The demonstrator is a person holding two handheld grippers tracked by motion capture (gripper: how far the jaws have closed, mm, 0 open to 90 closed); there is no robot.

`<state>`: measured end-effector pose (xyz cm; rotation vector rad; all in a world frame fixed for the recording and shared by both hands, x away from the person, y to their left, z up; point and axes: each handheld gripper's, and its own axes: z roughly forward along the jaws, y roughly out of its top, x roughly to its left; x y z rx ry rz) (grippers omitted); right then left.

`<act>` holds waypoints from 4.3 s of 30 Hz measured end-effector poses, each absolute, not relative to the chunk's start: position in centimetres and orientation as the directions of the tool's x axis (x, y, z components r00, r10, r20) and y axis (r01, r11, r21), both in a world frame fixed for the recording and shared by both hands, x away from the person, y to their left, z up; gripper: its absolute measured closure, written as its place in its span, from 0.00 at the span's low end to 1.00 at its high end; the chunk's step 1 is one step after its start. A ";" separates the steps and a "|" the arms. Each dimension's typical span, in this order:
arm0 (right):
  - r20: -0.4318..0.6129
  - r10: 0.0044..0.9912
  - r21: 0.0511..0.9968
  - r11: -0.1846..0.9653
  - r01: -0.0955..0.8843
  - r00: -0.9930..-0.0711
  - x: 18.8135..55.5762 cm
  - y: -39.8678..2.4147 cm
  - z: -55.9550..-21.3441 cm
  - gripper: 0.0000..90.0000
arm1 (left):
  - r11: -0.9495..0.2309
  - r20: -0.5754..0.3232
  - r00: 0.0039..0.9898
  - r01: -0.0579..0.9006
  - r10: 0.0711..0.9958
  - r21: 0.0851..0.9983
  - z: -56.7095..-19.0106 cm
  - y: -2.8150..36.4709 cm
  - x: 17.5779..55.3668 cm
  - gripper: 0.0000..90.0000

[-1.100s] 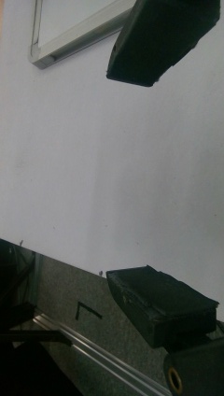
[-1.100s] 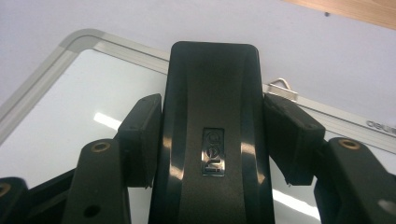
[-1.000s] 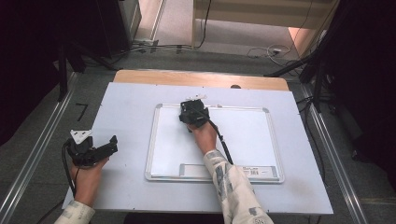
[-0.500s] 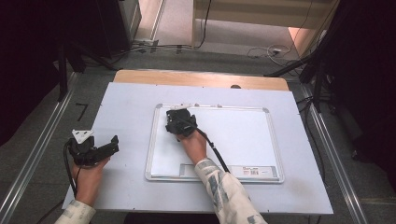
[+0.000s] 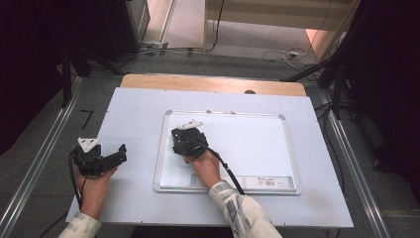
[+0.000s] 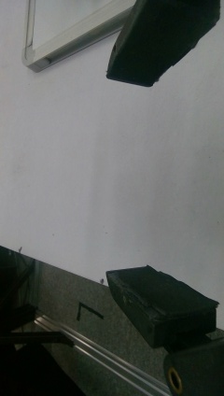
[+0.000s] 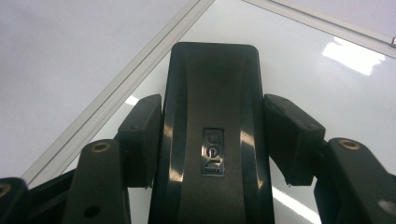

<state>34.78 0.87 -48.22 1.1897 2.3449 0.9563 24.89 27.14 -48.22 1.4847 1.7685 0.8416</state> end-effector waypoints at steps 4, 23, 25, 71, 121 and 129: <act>-0.020 0.803 0.700 0.436 0.565 -0.595 34.3 0.8 -48.2 0.43 | 0.142 -0.085 -0.127 0.559 0.988 0.817 -48.2 27.2 24.8 0.06; -0.001 0.796 0.702 0.431 0.566 -0.605 33.3 -0.1 -48.3 0.43 | 0.142 -0.083 -0.130 0.559 0.988 0.817 -48.3 27.1 24.8 0.06; 0.004 0.796 0.702 0.429 0.569 -0.605 33.3 -0.2 -48.3 0.43 | 0.140 -0.081 -0.129 0.560 0.988 0.817 -48.3 27.1 24.8 0.06; 0.037 0.850 0.770 0.311 0.558 -0.525 33.4 -8.2 -44.1 0.43 | 0.133 -0.074 -0.127 0.562 0.989 0.816 -48.3 26.9 24.9 0.06; -0.010 0.975 0.769 0.149 0.622 -0.220 37.3 -22.5 -44.6 0.43 | 0.136 -0.073 -0.133 0.563 0.988 0.815 -48.3 26.8 24.9 0.06; -0.017 0.991 0.756 0.101 0.647 -0.135 39.3 -25.0 -45.6 0.43 | 0.134 -0.071 -0.132 0.563 0.989 0.815 -48.3 26.8 24.9 0.06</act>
